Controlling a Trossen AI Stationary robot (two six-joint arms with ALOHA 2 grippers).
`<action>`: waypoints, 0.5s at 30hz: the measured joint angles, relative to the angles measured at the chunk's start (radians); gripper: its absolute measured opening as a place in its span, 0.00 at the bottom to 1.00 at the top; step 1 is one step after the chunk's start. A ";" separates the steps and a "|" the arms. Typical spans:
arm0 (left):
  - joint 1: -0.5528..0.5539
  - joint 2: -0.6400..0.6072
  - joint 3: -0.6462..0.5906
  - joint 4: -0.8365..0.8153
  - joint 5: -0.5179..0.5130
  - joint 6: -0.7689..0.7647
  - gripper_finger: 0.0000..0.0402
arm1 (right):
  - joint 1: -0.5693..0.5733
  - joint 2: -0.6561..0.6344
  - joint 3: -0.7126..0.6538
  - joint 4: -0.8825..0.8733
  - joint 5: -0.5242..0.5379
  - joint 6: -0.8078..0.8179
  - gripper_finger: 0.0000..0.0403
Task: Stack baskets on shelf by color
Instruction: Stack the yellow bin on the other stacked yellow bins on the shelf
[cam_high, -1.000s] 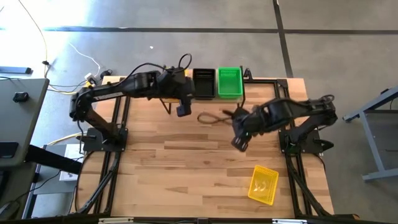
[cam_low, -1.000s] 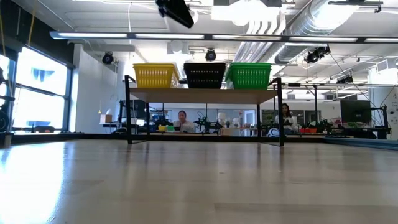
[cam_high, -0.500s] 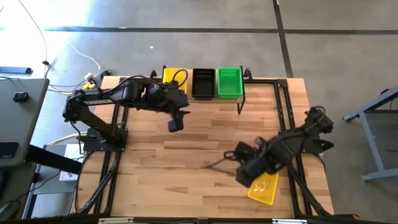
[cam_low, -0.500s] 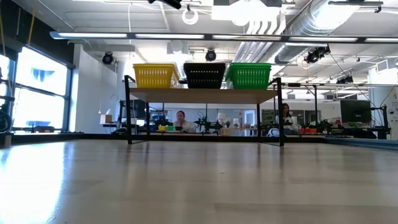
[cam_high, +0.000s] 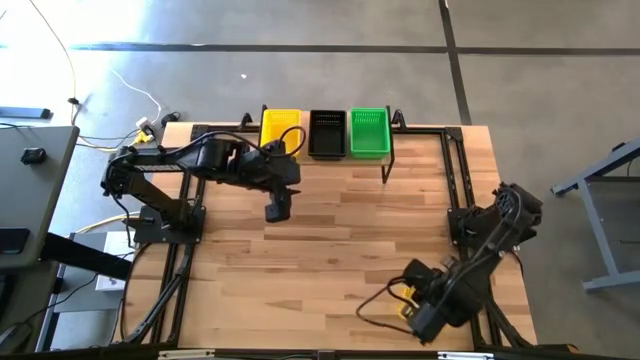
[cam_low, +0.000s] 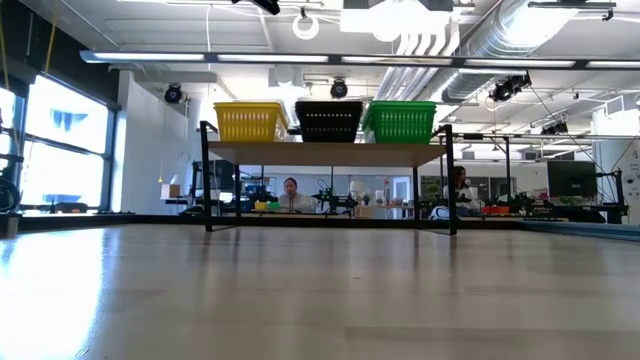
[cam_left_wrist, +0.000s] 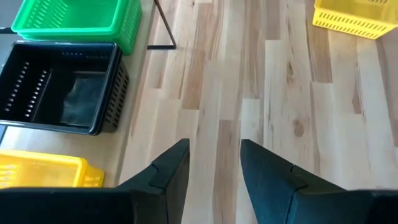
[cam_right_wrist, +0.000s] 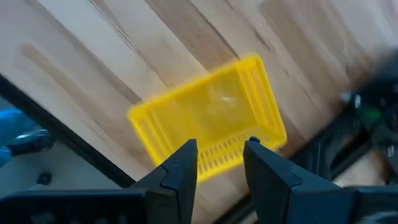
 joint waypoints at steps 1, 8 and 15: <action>0.000 0.000 0.000 0.000 0.000 -0.005 0.33 | 0.013 0.000 -0.015 0.001 -0.015 0.033 0.29; -0.003 0.000 0.000 0.000 0.000 -0.038 0.33 | 0.113 0.000 -0.119 0.005 -0.013 0.285 0.29; -0.003 0.000 0.000 0.001 0.000 -0.038 0.33 | 0.207 0.000 -0.227 0.013 -0.012 0.587 0.29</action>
